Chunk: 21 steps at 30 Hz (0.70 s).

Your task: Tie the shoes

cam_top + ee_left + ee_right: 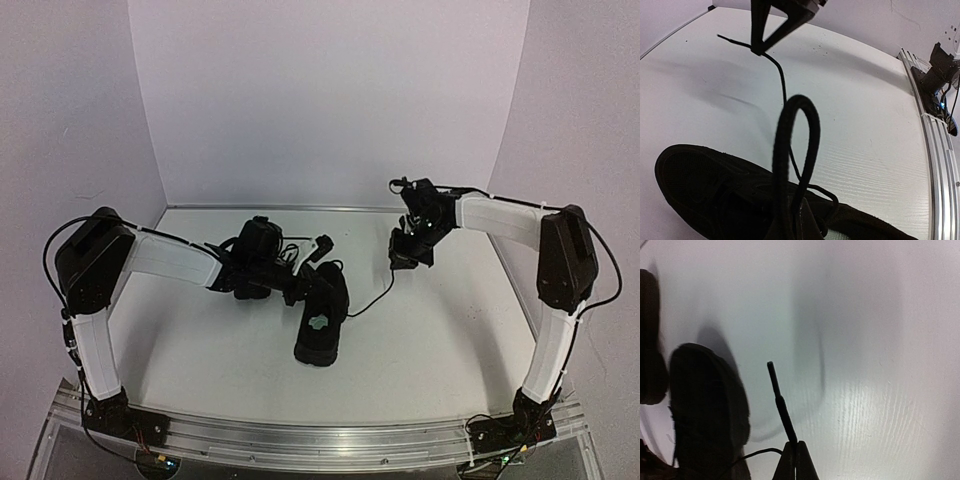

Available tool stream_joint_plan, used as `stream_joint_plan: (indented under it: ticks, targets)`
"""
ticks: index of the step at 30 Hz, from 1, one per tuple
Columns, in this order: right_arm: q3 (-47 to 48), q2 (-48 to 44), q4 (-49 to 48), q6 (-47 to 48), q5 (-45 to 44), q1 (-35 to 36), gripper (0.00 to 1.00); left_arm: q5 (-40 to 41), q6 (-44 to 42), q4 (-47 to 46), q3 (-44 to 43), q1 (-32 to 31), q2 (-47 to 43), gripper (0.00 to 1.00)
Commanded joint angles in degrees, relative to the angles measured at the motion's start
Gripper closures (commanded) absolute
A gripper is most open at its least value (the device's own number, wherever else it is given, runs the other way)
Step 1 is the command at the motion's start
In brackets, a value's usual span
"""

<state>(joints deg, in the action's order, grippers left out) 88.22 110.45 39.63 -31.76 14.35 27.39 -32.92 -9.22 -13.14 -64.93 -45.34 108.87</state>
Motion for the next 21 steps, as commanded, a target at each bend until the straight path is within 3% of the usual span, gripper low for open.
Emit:
stream_joint_plan:
  ticks: [1,8,15,18,21]
  targets:
    - [9.05,-2.11,0.25,3.02,6.14,-0.06,1.00,-1.17,0.81,-2.15,-0.42,-0.64,-3.23,1.00]
    - [23.47,1.82,-4.57,2.19,16.40,2.16,1.00,-0.23,-2.09,-3.78,2.27,-0.65,-3.68,1.00]
    - [34.41,12.97,-5.22,-0.97,21.47,8.51,0.99,0.26,-3.88,-4.62,3.25,-0.71,-3.89,1.00]
    - [34.91,15.41,-5.07,-2.19,27.61,9.41,0.64,0.68,-4.15,-4.71,3.68,-0.76,-4.17,1.00]
    - [29.44,11.61,-5.22,-1.53,28.31,8.02,0.41,0.94,-4.23,-4.53,3.68,-0.80,-4.28,1.00]
